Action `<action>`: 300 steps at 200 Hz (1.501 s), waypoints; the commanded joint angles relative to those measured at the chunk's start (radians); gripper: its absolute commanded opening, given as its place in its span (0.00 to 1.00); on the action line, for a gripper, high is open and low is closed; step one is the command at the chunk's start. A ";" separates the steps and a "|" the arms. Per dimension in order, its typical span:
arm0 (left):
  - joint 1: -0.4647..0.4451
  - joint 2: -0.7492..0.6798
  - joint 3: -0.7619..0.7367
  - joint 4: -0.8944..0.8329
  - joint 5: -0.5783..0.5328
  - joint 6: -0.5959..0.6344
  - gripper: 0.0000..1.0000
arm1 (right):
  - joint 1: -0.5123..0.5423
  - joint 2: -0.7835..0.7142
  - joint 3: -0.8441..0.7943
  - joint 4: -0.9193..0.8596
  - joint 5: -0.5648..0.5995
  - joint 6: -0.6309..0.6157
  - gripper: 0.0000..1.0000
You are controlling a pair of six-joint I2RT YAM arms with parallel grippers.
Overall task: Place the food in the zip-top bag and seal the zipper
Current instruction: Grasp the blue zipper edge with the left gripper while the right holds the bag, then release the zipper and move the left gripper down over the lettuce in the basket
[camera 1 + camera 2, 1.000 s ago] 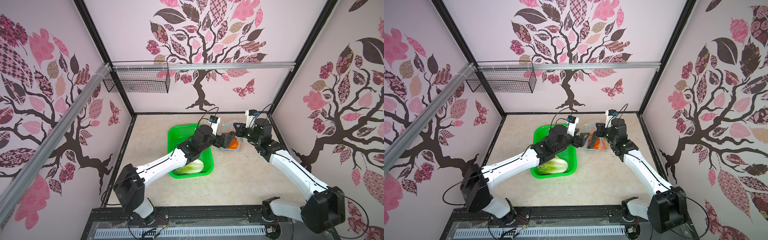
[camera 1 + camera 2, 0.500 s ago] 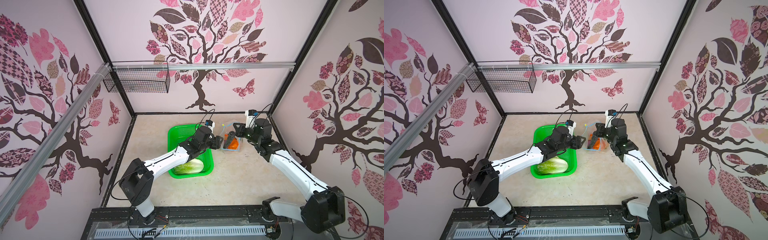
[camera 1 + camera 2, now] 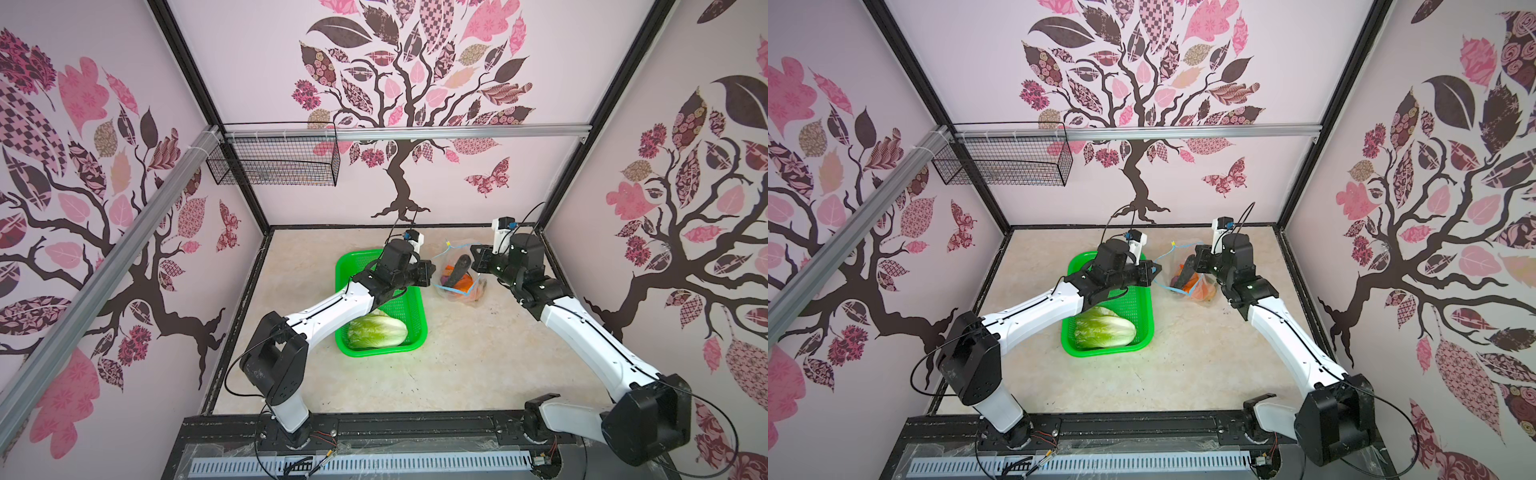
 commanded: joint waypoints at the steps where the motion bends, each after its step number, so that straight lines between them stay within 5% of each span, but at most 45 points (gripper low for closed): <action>1: 0.002 -0.023 0.141 -0.023 0.013 0.046 0.00 | -0.004 -0.005 0.074 -0.128 0.052 -0.016 0.00; 66: 0.005 0.008 0.189 -0.032 -0.055 0.069 0.00 | -0.004 -0.067 0.059 -0.171 0.106 -0.013 0.00; 107: 0.012 0.143 0.346 -0.190 0.083 0.077 0.00 | -0.004 0.052 0.120 -0.239 0.038 -0.026 0.00; 198: 0.028 0.058 0.316 -0.133 -0.007 0.101 0.00 | -0.004 -0.149 0.095 -0.107 -0.021 0.013 0.00; 263: 0.032 0.176 0.336 -0.150 0.009 0.094 0.00 | -0.006 -0.034 0.059 -0.113 -0.034 0.009 0.00; 279: 0.035 0.219 0.362 -0.190 0.015 0.102 0.13 | -0.005 -0.010 0.056 -0.115 -0.035 0.004 0.00; 300: 0.042 0.248 0.414 -0.271 0.046 0.102 0.53 | -0.006 0.010 0.054 -0.112 -0.034 0.000 0.00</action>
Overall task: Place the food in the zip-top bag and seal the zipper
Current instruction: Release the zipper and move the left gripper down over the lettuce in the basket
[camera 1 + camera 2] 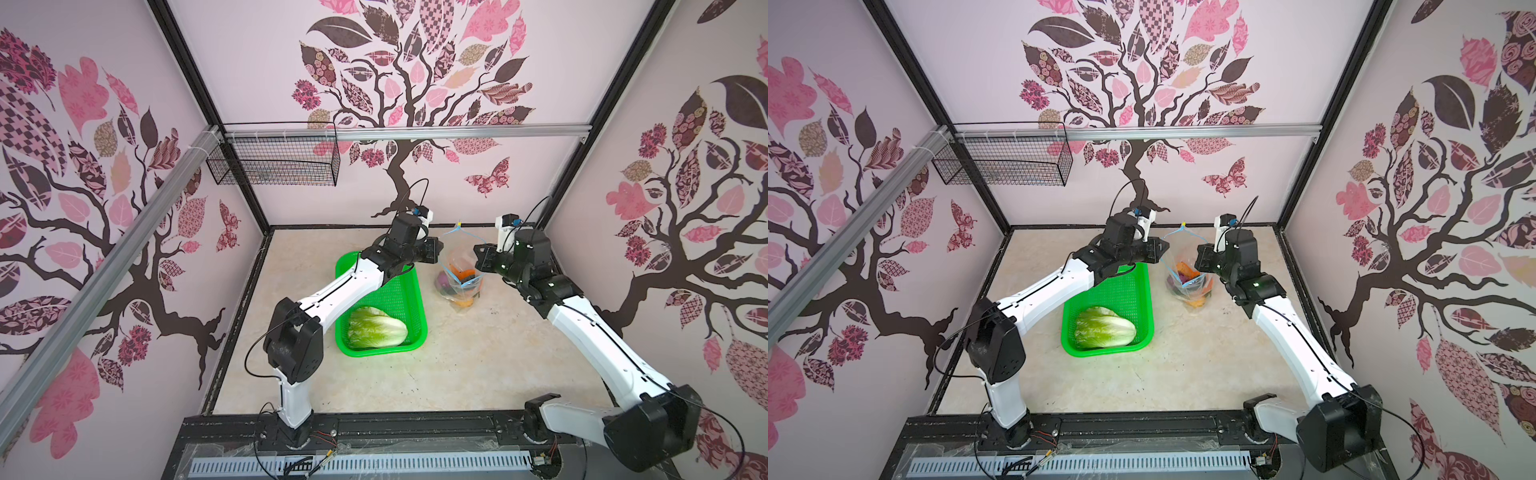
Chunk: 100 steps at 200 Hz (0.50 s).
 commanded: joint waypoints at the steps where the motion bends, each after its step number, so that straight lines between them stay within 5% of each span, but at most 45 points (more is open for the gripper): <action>1: 0.012 0.029 0.082 -0.094 0.024 0.008 0.54 | -0.006 0.024 0.008 0.010 -0.012 -0.003 0.00; 17: 0.015 -0.007 0.084 -0.134 0.006 0.019 0.67 | -0.006 0.027 0.002 0.027 -0.017 -0.002 0.00; 37: 0.018 -0.101 0.049 -0.172 -0.052 0.045 0.97 | -0.006 0.027 -0.003 0.052 -0.022 -0.005 0.00; 100: 0.028 -0.452 -0.214 -0.408 -0.341 0.084 0.98 | -0.009 -0.006 -0.040 0.064 -0.017 -0.027 0.00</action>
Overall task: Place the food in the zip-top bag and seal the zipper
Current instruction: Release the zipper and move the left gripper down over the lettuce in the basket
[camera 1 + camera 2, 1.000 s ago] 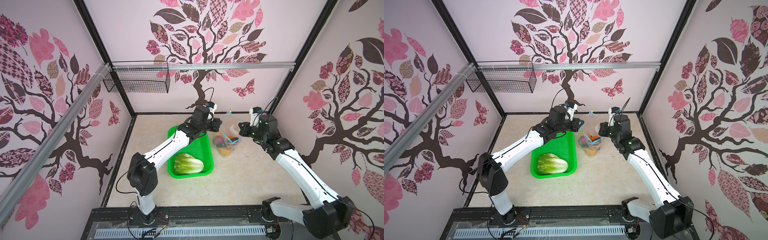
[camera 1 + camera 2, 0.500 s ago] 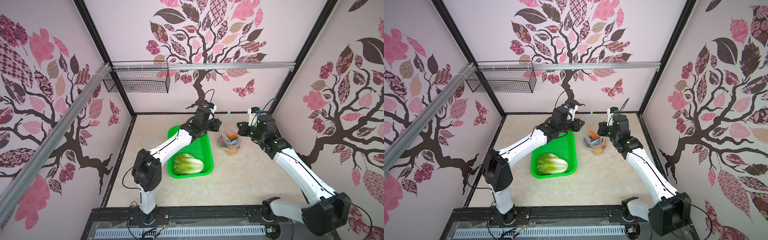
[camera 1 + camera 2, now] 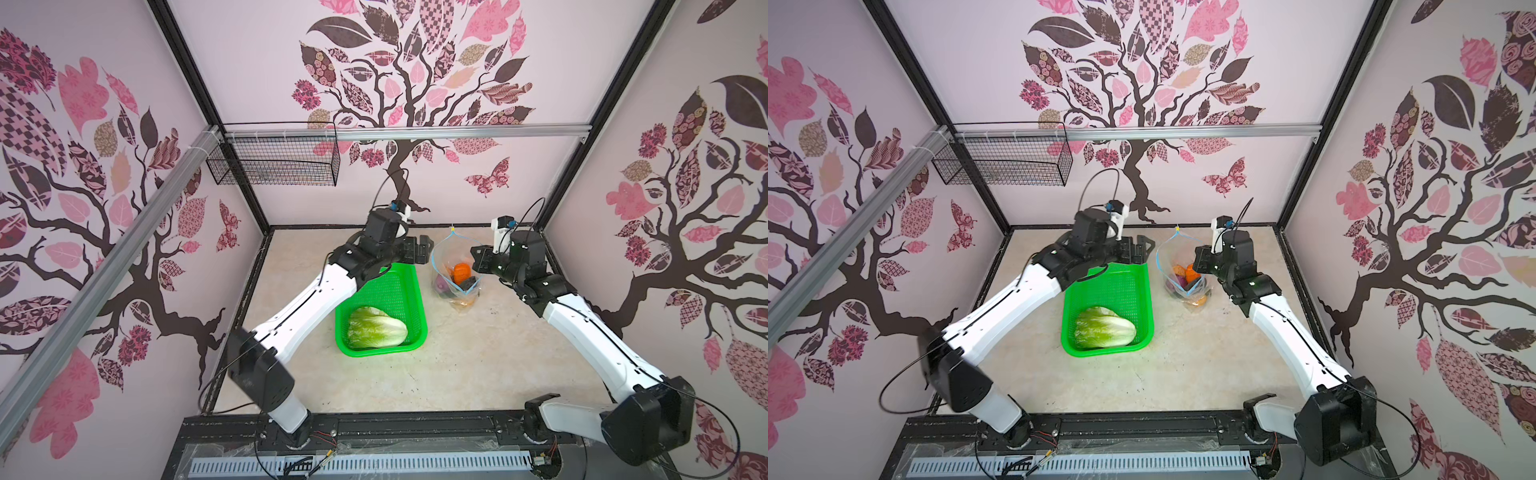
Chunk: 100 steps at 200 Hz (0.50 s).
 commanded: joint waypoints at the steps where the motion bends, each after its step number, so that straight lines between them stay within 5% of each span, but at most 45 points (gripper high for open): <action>1: 0.008 -0.083 -0.121 -0.155 -0.145 0.013 0.99 | -0.008 -0.019 -0.014 0.023 -0.006 -0.018 0.00; 27: 0.008 -0.183 -0.263 -0.247 -0.161 -0.107 0.98 | -0.008 -0.020 -0.022 0.030 -0.018 -0.018 0.00; 67: 0.006 -0.333 -0.532 -0.232 0.031 -0.331 0.98 | -0.008 -0.011 -0.032 0.034 -0.016 -0.022 0.00; 100: 0.001 -0.371 -0.608 -0.285 0.086 -0.373 0.98 | -0.008 -0.010 -0.033 0.035 -0.019 -0.021 0.00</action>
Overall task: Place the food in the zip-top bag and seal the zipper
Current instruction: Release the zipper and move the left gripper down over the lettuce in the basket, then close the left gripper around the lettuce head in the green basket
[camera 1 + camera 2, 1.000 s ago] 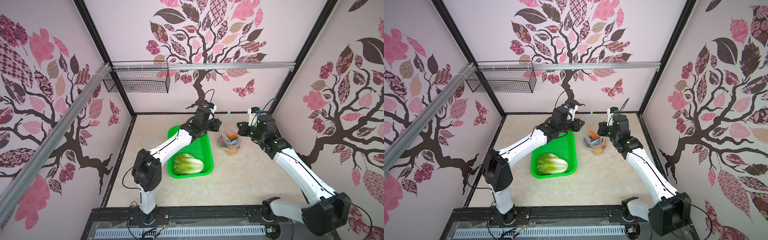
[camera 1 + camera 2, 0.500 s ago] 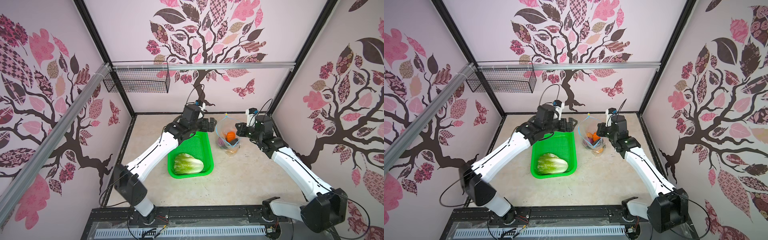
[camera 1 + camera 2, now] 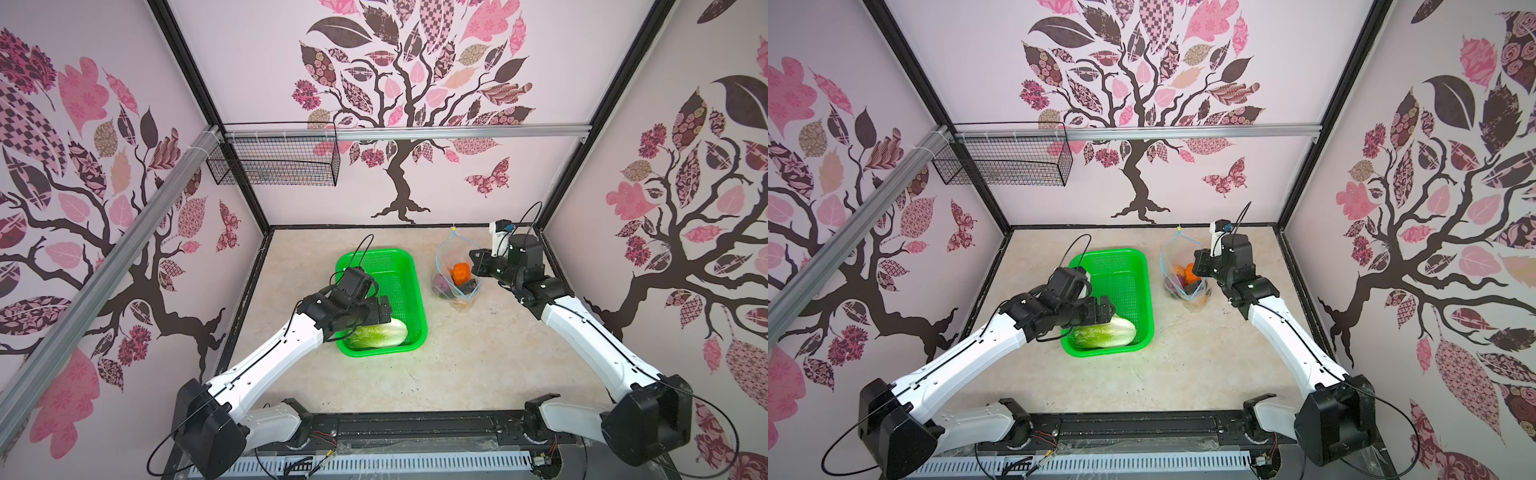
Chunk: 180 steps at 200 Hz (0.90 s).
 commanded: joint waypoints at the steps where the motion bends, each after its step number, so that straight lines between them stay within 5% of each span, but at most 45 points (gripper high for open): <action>1: -0.005 -0.039 -0.038 -0.031 0.073 -0.080 0.99 | -0.008 -0.009 0.003 0.007 -0.007 -0.008 0.00; 71: -0.016 0.090 -0.088 0.071 0.183 -0.115 0.99 | -0.008 -0.031 -0.004 0.008 -0.002 -0.010 0.00; 180: 0.010 0.319 0.115 0.283 -0.249 0.104 0.99 | -0.008 -0.048 -0.013 0.024 -0.007 -0.011 0.00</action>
